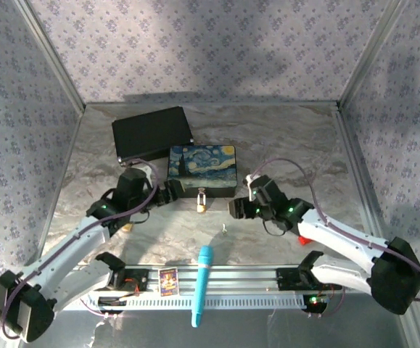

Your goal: Unlock the padlock with the key

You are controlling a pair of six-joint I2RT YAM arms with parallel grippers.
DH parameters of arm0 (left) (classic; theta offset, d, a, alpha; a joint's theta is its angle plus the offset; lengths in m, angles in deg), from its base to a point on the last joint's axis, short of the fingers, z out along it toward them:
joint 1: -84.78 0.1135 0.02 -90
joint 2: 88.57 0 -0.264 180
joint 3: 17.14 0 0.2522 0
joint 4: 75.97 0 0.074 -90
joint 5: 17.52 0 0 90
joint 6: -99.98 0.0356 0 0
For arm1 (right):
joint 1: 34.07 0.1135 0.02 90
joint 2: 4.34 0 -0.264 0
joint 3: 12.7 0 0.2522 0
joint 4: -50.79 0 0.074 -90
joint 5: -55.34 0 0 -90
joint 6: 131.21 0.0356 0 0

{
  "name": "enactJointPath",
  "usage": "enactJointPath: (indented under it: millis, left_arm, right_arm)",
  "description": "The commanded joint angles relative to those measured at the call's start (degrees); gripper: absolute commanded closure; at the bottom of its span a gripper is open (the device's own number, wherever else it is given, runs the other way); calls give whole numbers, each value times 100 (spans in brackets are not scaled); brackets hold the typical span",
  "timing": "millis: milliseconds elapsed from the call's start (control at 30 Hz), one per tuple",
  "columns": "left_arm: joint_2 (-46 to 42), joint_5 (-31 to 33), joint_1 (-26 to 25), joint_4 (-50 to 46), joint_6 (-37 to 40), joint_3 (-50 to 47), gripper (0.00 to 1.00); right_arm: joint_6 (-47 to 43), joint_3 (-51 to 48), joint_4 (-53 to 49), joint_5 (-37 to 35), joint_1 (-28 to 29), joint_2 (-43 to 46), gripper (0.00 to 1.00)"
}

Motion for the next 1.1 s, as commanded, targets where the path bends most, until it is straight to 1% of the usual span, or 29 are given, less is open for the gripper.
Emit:
enactJointPath:
  millis: [0, 67, 133, 167, 267, 433, 533, 667, 867, 1000, 1067]
  left_arm:
    - [200, -49, -409, 282, -392, 11, 7]
    - [391, 1, -592, 535, -553, -75, 7]
    - [611, 63, -738, 585, -634, -64, 5]
    - [713, 113, -816, 585, -635, -40, 5]
    - [886, 274, -998, 560, -592, 35, 4]
    - [764, 400, -1012, 90, -365, 148, 3]
    - [682, 510, -1016, -55, -383, 110, 4]
    - [705, 496, -1010, 183, -546, 20, 4]
    - [769, 528, -1014, 193, -504, 68, 3]
    - [728, 650, -1020, 25, -510, 62, 4]
    - [691, 659, -1021, 6, -494, 43, 3]
  right_arm:
    - [820, -138, 42, -494, 442, -247, 34]
    - [1035, -136, 191, -642, 824, -488, 37]
    - [1206, -89, 193, -823, 1094, -697, 39]
    - [1310, -86, 208, -913, 1235, -811, 42]
    - [1497, -111, 422, -946, 1455, -1174, 47]
    - [1660, 14, 375, -1061, 1733, -1529, 52]
    - [1791, 92, -15, -1232, 1831, -1638, 56]
    - [1775, 107, 107, -1125, 1854, -1772, 61]
    - [1840, 532, -379, -1343, 1993, -2146, 63]
    - [1868, 643, -359, -1297, 2058, -2325, 65]
    - [1928, 745, -536, -1327, 2069, -2421, 68]
